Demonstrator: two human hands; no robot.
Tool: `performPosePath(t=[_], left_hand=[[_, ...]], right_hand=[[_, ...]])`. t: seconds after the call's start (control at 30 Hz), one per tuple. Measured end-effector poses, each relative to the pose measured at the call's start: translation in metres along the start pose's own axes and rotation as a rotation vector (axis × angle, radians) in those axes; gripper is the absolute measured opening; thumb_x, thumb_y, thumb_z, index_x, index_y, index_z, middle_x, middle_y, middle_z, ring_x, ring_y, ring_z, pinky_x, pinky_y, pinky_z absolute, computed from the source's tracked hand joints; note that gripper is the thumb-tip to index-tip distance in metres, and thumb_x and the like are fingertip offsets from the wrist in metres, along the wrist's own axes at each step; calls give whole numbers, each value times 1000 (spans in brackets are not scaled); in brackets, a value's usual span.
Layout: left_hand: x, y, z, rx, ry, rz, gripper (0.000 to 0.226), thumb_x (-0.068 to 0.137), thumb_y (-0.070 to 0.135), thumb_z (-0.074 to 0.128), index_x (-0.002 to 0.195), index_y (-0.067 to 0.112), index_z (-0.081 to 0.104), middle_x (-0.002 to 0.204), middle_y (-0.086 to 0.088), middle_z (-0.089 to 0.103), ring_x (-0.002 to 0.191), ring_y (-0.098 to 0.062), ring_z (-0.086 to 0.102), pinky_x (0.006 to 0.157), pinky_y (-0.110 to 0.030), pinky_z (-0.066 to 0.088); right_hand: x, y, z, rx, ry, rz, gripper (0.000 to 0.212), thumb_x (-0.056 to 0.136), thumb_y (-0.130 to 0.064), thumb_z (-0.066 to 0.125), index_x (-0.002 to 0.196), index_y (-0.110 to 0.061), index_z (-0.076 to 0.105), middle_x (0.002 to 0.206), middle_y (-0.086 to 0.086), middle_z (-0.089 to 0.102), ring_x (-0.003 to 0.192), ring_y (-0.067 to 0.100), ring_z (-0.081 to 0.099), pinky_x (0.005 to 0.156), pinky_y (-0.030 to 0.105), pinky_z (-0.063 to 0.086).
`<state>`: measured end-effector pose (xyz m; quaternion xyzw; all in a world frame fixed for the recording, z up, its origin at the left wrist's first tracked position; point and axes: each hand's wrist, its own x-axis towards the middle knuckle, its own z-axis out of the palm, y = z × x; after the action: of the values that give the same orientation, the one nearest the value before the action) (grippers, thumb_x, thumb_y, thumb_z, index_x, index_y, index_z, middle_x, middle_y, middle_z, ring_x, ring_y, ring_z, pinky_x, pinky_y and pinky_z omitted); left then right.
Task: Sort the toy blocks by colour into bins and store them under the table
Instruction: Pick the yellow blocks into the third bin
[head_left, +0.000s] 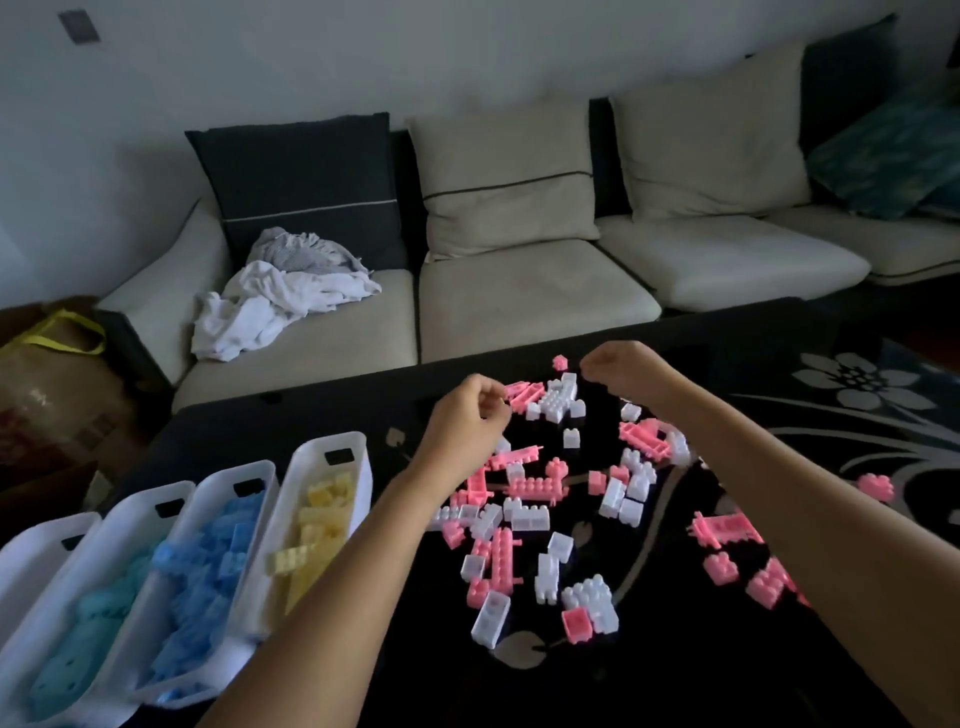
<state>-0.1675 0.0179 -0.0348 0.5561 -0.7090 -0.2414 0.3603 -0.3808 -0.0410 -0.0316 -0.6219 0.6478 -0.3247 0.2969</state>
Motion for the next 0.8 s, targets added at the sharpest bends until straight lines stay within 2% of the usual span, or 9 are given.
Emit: performPosePath(t=[0.13, 0.23, 0.3, 0.33, 0.4, 0.47, 0.57, 0.7, 0.8], left_hand=[[48, 11, 56, 75, -152, 21, 25, 94, 13, 51, 118, 16, 56, 115, 1, 60, 99, -9, 56, 84, -17, 43], [80, 20, 88, 144, -235, 59, 34, 95, 6, 43, 127, 14, 53, 126, -4, 55, 109, -18, 56, 89, -22, 42], [101, 25, 107, 192, -277, 72, 42, 94, 1, 37, 131, 17, 50, 132, -5, 50, 98, -19, 59, 81, -23, 44], [112, 27, 117, 213, -292, 70, 45, 94, 1, 35, 132, 19, 50, 134, -4, 48, 87, -16, 58, 73, -23, 45], [128, 31, 131, 252, -313, 73, 48, 93, -1, 33, 132, 22, 50, 136, -8, 48, 72, -12, 52, 59, -21, 42], [139, 37, 145, 289, -342, 79, 48, 94, -2, 32, 133, 20, 50, 131, -11, 52, 74, -20, 56, 51, -22, 34], [155, 44, 167, 354, -402, 87, 45, 96, 0, 33, 135, 15, 50, 131, -13, 54, 111, -35, 55, 70, -32, 41], [172, 38, 192, 442, -477, 76, 45, 100, 8, 29, 141, 17, 42, 142, -15, 44, 119, -33, 50, 84, -29, 41], [178, 31, 206, 491, -450, 91, 44, 100, 12, 31, 143, 13, 39, 145, -14, 38, 124, -32, 46, 97, -33, 39]], right_hand=[[16, 67, -34, -409, -6, 68, 44, 89, -9, 53, 133, -11, 50, 129, 13, 55, 106, 25, 58, 78, 25, 42], [19, 97, -40, -289, -145, 87, 54, 88, 4, 41, 136, -20, 46, 114, 10, 60, 59, 10, 49, 50, 17, 36], [21, 108, -45, -203, -239, 90, 47, 92, 5, 37, 130, -18, 53, 89, -1, 58, 47, 5, 45, 44, 16, 34], [22, 113, -48, -121, -275, 97, 42, 94, 5, 35, 126, -12, 56, 80, 3, 57, 49, 6, 52, 48, 19, 41], [25, 118, -54, 48, -333, 102, 36, 97, 2, 32, 124, 2, 56, 102, 29, 60, 94, 26, 66, 84, 39, 51], [25, 121, -62, -39, -346, 88, 34, 99, -3, 34, 118, -2, 61, 130, 18, 56, 122, 31, 51, 106, 37, 38], [26, 118, -70, -191, -421, 34, 33, 98, -8, 41, 126, -7, 58, 136, 6, 52, 129, 21, 46, 105, 25, 34], [20, 117, -74, -463, -565, 9, 57, 88, -21, 56, 141, -31, 39, 150, -6, 29, 134, 19, 34, 106, 31, 31], [15, 121, -74, -539, -596, -20, 75, 80, -27, 68, 142, -40, 29, 153, -10, 26, 127, 14, 40, 104, 32, 35]])
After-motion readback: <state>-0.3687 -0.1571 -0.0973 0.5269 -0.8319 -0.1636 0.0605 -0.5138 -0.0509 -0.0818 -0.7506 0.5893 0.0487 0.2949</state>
